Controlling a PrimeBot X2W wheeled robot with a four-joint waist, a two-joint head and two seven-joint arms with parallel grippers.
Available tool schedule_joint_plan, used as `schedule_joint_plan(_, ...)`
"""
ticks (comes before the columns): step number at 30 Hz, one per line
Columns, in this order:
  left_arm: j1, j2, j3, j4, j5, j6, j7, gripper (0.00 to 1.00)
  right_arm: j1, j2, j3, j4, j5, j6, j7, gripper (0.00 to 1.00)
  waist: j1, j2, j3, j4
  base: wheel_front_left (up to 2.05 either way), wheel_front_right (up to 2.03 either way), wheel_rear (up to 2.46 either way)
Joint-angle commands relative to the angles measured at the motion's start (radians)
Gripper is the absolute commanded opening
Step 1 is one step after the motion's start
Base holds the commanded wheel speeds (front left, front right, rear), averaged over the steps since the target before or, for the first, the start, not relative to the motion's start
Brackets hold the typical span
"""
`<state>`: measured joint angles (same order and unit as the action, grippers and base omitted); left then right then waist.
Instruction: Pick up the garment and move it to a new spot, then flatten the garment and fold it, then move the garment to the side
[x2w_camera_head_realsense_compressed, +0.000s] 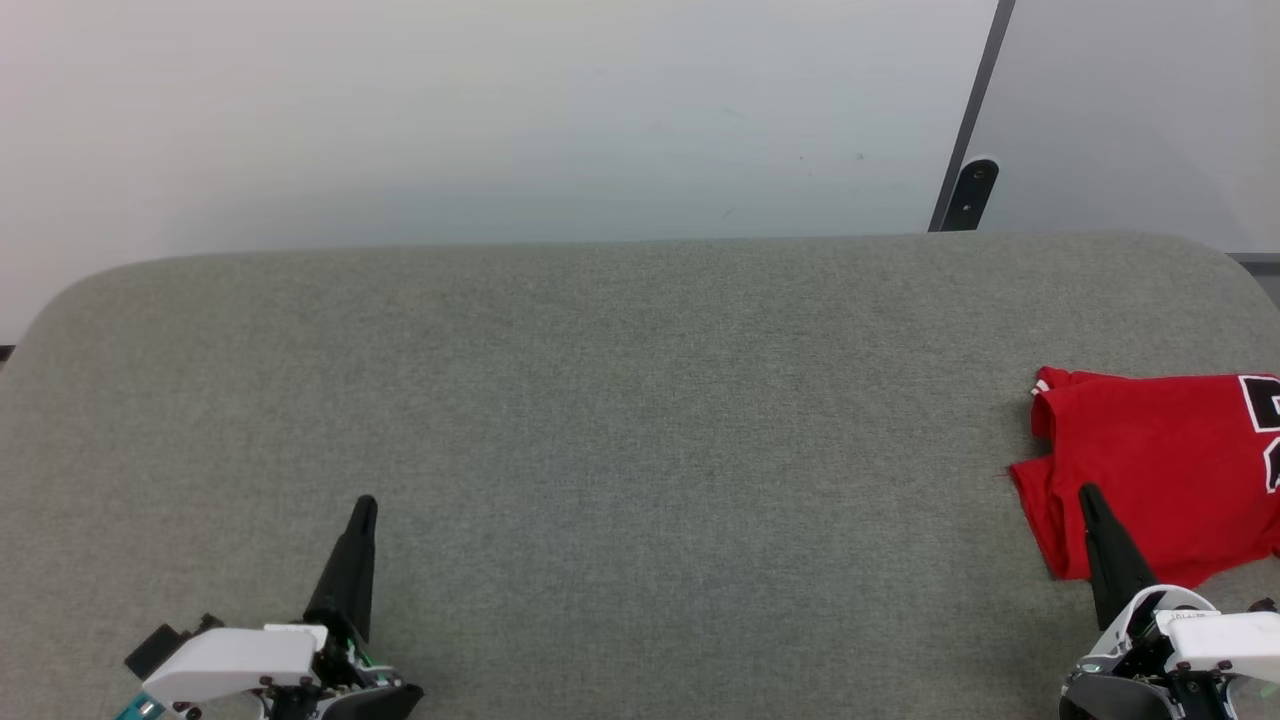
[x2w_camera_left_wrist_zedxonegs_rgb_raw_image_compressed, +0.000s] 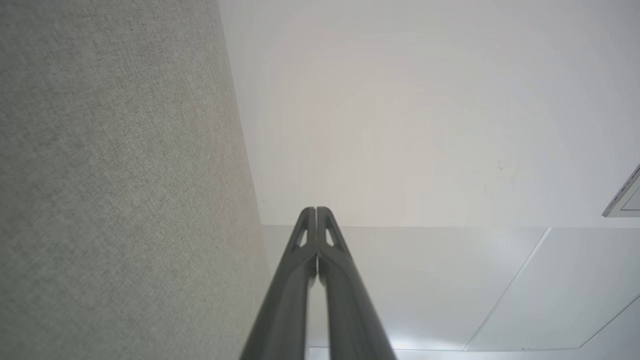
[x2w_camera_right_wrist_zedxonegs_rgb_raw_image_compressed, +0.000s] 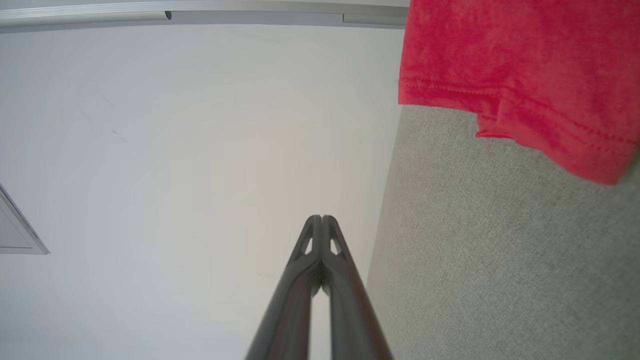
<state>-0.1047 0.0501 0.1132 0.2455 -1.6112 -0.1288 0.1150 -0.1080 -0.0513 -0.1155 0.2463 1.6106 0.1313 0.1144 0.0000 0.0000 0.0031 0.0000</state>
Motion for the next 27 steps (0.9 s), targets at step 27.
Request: schedule_joint_plan(27, -0.011, -0.001, 0.003, 0.001, -0.003, -0.005, 0.002, 0.00, -0.003, 0.004, 0.000, 0.000, 0.004, -0.001, -0.002, 0.00, 0.0000, 0.0000, 0.000, 0.000, 0.00, 0.00, 0.00)
